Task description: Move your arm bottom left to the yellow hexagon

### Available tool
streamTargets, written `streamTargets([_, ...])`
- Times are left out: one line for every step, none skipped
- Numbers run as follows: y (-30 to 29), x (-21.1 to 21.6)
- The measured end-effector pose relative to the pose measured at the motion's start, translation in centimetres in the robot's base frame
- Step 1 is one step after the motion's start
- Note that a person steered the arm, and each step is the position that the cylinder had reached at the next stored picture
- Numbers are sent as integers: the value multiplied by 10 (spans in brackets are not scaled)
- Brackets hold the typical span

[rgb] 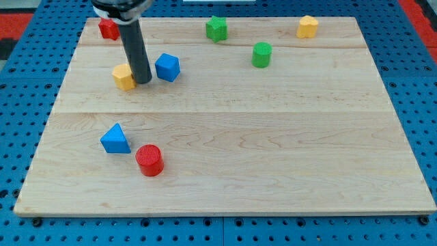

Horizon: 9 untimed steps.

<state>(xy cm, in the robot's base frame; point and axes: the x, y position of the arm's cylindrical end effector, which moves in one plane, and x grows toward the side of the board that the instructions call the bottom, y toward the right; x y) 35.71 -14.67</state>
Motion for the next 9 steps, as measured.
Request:
streamTargets([-29, -22])
streamTargets([-31, -9])
streamTargets([-47, -2])
streamTargets([-63, -44])
streamTargets([-88, -4])
streamTargets([-76, 19])
streamTargets([-92, 2])
streamTargets([-92, -16])
streamTargets([-92, -17])
